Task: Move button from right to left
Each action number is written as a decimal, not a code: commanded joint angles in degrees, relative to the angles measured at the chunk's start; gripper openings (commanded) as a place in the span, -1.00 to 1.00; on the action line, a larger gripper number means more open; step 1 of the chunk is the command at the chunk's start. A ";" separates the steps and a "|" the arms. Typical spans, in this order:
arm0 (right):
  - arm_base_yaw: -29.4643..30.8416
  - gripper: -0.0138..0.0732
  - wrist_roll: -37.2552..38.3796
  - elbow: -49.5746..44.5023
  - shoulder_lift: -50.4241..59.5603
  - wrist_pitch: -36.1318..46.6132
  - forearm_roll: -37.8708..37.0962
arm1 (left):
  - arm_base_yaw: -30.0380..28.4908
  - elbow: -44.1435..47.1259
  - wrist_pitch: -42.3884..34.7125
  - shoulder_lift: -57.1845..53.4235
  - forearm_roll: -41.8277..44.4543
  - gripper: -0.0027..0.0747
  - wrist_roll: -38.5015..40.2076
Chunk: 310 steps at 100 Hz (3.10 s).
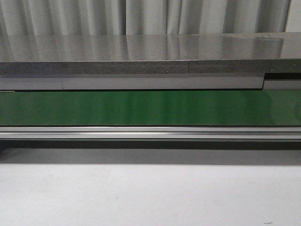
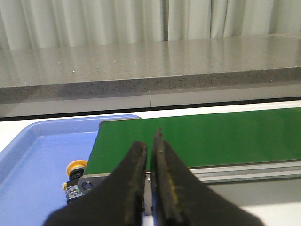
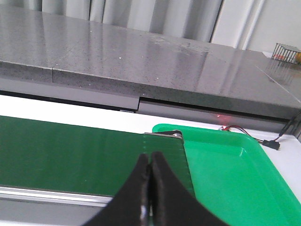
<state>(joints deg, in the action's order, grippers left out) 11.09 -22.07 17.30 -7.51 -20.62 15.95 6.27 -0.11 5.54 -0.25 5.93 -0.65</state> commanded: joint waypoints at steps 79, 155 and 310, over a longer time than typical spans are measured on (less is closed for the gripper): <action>-0.07 -0.84 -0.48 1.46 -0.59 4.75 0.63 | 0.00 2.32 -4.65 -2.12 -0.73 -0.92 0.65; -10.25 -0.84 19.91 -11.63 3.68 16.44 -17.89 | 0.00 2.32 -4.65 -2.12 -0.73 -0.92 0.65; -10.25 -0.84 21.01 -19.01 8.99 18.23 -17.84 | 0.00 2.32 -4.65 -2.12 -0.73 -0.92 0.65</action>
<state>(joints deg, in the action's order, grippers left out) 0.94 -1.06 -1.71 0.46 -7.71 -1.47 6.27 -0.11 5.44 -0.25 5.66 -0.65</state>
